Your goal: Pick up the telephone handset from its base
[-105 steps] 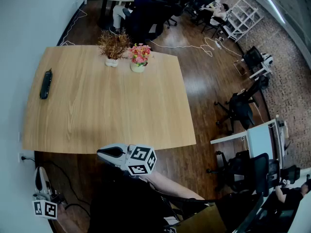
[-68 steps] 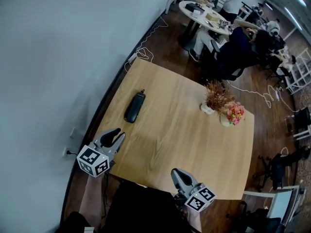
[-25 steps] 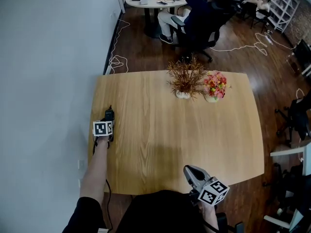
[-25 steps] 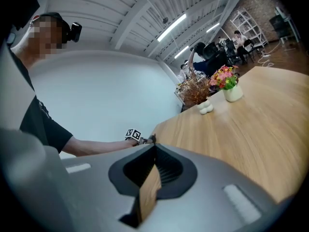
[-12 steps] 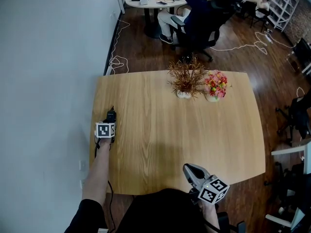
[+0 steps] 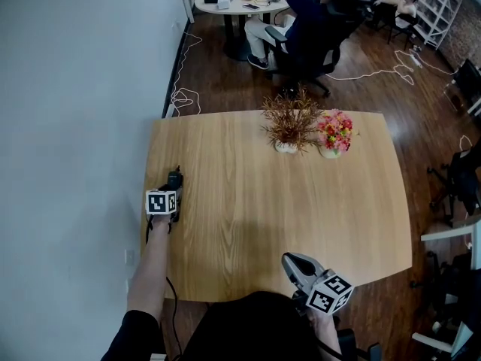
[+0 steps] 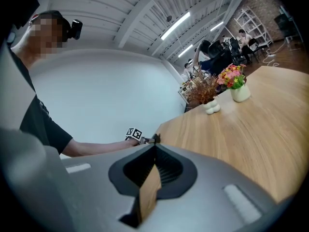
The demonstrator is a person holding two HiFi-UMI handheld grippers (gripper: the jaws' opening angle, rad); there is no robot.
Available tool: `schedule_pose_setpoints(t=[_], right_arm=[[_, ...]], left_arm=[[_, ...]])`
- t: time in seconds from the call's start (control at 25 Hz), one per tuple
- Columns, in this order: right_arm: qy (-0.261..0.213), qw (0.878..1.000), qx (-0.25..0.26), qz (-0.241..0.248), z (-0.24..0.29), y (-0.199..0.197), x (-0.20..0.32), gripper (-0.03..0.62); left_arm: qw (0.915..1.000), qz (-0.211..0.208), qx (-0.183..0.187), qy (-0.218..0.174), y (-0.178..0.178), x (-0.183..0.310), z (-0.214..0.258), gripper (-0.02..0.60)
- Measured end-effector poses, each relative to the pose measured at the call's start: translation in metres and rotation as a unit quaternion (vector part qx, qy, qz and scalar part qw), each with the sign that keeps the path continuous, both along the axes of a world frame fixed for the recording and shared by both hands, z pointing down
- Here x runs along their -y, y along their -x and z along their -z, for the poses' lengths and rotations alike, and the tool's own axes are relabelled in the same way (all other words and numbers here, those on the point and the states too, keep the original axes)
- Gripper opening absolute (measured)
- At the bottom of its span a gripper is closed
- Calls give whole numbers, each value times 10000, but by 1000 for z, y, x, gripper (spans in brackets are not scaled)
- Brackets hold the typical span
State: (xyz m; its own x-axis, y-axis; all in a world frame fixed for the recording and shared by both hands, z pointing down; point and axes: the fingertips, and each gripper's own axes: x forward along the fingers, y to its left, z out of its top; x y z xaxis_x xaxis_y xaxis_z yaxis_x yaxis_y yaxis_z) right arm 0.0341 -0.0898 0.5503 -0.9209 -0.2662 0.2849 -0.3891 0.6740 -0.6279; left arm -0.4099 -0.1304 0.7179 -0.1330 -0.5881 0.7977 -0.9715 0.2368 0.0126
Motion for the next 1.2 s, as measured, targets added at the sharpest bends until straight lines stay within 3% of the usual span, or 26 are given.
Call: schedule_pose_setpoints(t=[0.2, 0.44, 0.88, 1.2], right_arm=[[-18, 10000, 26, 40, 1, 4, 2, 3], [-51, 9998, 50, 162, 6, 15, 1, 3], [-81, 9993, 67, 367, 14, 37, -18, 3], [-135, 9979, 49, 628, 21, 60, -34, 3]], left_arm=[[9997, -63, 96, -226, 0, -1, 19, 244], [9965, -38, 54, -832, 5, -7, 66, 242], [9802, -214, 267, -1950, 0, -26, 169, 239], [9696, -176, 488, -2391, 6, -58, 216, 235]])
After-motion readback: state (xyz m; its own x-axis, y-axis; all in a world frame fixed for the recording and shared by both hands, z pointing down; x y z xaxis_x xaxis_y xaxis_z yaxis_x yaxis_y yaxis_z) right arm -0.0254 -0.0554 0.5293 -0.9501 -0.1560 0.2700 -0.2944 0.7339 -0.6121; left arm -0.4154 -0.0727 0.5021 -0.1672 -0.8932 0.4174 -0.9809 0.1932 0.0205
